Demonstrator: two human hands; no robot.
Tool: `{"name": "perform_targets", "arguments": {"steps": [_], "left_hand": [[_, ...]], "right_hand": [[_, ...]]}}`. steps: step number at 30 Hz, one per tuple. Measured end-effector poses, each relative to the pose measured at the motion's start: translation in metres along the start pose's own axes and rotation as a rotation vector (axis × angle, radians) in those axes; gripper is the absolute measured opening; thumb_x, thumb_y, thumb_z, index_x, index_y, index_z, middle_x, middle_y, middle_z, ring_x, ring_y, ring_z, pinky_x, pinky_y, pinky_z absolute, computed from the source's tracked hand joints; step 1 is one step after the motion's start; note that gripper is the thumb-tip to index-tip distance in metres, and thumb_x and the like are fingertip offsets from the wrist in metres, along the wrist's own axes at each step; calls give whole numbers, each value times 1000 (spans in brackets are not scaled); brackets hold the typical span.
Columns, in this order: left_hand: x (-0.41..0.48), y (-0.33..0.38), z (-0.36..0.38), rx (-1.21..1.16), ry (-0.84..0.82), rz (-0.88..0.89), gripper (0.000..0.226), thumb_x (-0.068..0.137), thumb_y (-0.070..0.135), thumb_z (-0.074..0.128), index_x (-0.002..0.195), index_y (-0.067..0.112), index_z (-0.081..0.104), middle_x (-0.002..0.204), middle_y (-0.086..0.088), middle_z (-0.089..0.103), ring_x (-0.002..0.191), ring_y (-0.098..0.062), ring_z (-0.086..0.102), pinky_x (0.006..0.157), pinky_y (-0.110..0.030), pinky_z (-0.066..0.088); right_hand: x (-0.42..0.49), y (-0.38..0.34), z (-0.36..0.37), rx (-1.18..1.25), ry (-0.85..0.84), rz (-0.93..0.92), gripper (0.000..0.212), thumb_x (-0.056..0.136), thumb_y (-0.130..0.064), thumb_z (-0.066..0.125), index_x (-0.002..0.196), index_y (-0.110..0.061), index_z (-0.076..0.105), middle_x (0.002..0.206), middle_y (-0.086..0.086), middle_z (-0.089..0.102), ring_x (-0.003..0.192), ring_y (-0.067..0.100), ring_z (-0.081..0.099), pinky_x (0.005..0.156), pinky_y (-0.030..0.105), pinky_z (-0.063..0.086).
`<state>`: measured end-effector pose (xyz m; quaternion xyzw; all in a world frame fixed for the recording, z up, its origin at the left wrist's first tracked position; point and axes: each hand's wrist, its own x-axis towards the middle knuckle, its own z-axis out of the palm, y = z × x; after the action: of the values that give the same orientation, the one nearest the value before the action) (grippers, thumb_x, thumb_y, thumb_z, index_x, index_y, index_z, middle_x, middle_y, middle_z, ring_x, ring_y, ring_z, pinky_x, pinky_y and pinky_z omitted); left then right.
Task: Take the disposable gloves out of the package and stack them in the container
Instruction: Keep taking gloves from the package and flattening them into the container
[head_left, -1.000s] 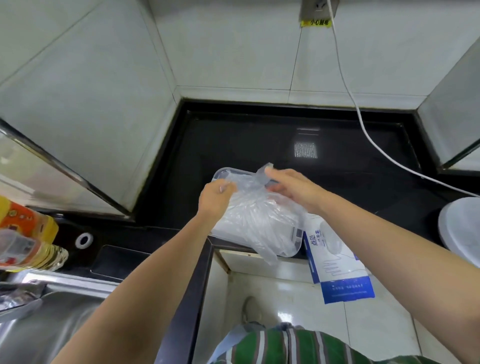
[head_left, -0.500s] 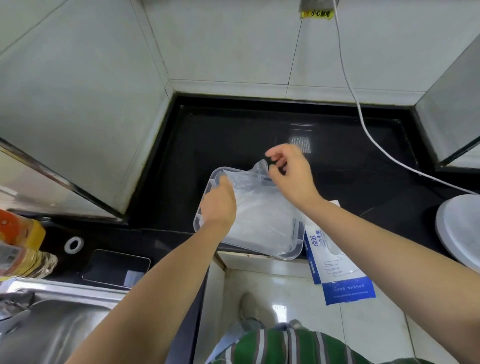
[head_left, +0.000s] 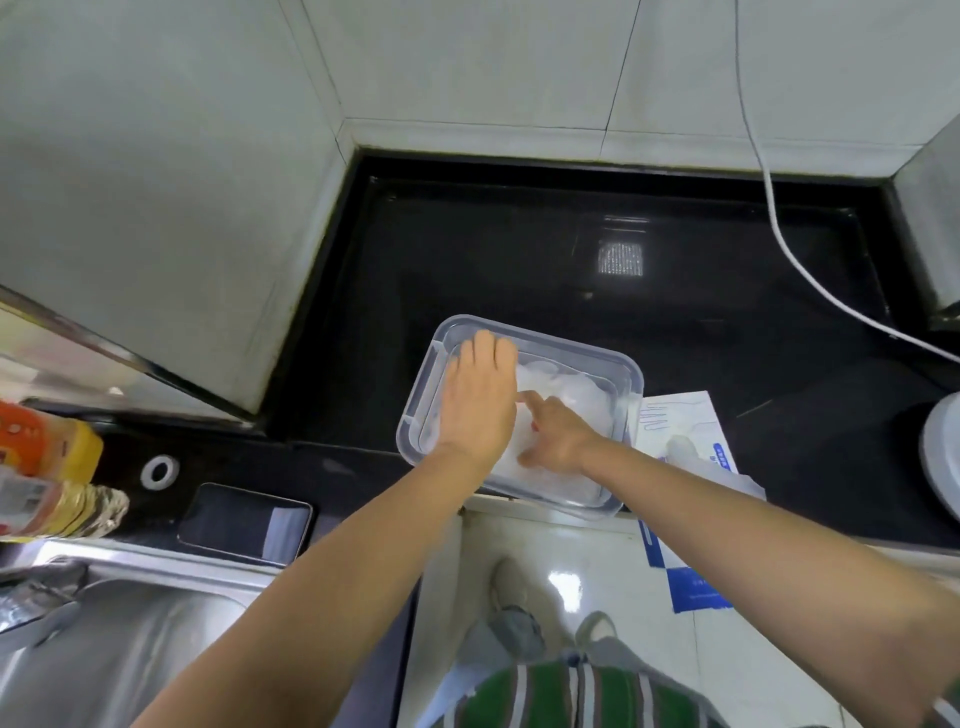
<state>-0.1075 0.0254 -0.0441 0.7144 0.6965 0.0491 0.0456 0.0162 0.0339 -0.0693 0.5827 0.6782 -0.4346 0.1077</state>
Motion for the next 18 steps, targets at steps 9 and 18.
{"name": "perform_targets", "arguments": {"steps": [9, 18], "left_hand": [[12, -21, 53, -173, -663, -191, 85, 84, 39, 71, 146, 28, 13, 148, -11, 25, 132, -34, 36, 103, -42, 42], [14, -33, 67, -77, -776, -166, 84, 91, 36, 59, 150, 35, 0, 157, -12, 7, 139, -36, 27, 108, -46, 35]], "right_hand": [[8, 12, 4, -200, -79, 104, 108, 86, -20, 71, 155, -34, -12, 158, 12, 5, 140, 36, 32, 106, 42, 42], [12, 8, 9, -341, -55, 191, 97, 92, -3, 56, 154, -30, -14, 159, 15, -7, 144, 40, 10, 111, 43, 33]]}}
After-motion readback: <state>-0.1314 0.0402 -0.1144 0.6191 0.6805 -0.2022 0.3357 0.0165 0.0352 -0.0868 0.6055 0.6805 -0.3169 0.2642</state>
